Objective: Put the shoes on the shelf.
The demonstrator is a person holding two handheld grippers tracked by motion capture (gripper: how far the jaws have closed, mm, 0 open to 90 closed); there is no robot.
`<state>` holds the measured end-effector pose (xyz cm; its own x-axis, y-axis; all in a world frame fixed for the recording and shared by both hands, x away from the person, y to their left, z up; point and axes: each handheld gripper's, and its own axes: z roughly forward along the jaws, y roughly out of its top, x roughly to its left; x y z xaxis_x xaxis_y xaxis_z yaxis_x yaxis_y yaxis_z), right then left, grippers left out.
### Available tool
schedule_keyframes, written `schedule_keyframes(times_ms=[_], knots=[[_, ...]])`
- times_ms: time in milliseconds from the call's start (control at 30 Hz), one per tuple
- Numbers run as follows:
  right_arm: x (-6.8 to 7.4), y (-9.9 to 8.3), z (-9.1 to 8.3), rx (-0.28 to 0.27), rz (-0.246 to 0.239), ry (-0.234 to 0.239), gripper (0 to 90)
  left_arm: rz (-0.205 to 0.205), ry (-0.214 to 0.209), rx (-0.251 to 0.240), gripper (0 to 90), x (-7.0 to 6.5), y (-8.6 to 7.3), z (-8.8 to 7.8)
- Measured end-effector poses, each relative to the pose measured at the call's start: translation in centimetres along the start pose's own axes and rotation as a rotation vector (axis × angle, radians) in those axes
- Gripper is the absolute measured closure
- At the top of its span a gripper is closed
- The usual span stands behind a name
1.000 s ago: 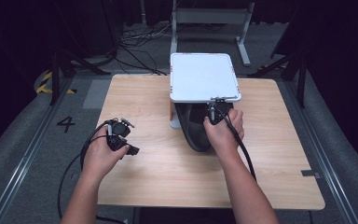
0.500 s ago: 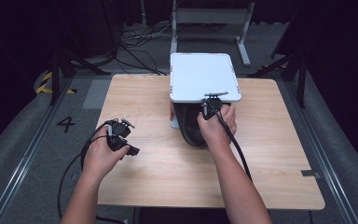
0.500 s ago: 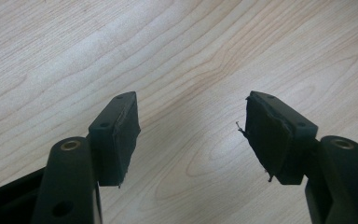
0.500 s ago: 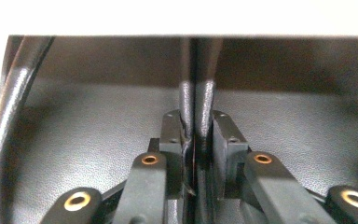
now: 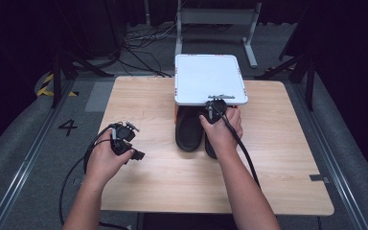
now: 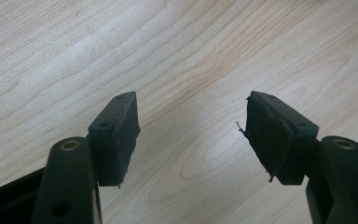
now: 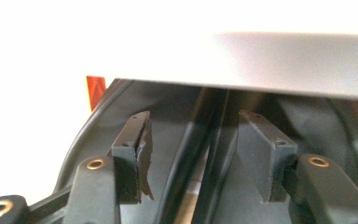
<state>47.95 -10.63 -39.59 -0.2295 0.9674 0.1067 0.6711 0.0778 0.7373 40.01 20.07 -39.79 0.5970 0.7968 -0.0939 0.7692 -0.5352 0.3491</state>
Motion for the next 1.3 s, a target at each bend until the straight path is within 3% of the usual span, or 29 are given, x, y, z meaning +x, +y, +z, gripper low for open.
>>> schedule_keyframes(times_ms=[167, 300, 467, 600, 733, 1000, 1167, 1300], knots=[[-0.7, -0.4, -1.7, -0.016, -0.016, 0.026, 46.0, 0.008, -0.002, 0.0, 35.8, -0.3, 0.2, 0.0], [-1.8, -1.5, -4.4, -0.042, -0.032, 0.05, 45.7, 0.021, -0.003, -0.003, 35.8, -1.0, 0.5, 0.1], [-3.6, -3.2, -6.6, -0.031, -0.048, 0.065, 45.9, 0.054, -0.01, -0.006, 36.2, -2.0, 1.0, 0.4], [-5.5, -5.0, -8.3, 0.008, -0.016, 0.134, 45.7, 0.078, -0.021, -0.011, 36.9, -3.1, 1.6, 0.8], [-6.5, -6.6, -9.3, 0.037, -0.041, 0.132, 45.7, 0.112, -0.017, -0.017, 38.6, -4.2, 2.4, 1.4], [-5.5, -9.8, -8.8, 0.141, -0.099, 0.13, 47.3, 0.153, -0.048, -0.033, 42.8, -6.1, 4.2, 3.4], [-4.2, -11.1, -8.0, 0.231, -0.14, 0.122, 59.7, 0.15, -0.052, -0.016, 50.2, -6.5, 5.0, 4.8], [-3.8, -11.5, -7.6, 0.258, -0.162, 0.12, 66.0, 0.162, -0.058, 0.0, 54.5, -7.3, 5.6, 5.6]])
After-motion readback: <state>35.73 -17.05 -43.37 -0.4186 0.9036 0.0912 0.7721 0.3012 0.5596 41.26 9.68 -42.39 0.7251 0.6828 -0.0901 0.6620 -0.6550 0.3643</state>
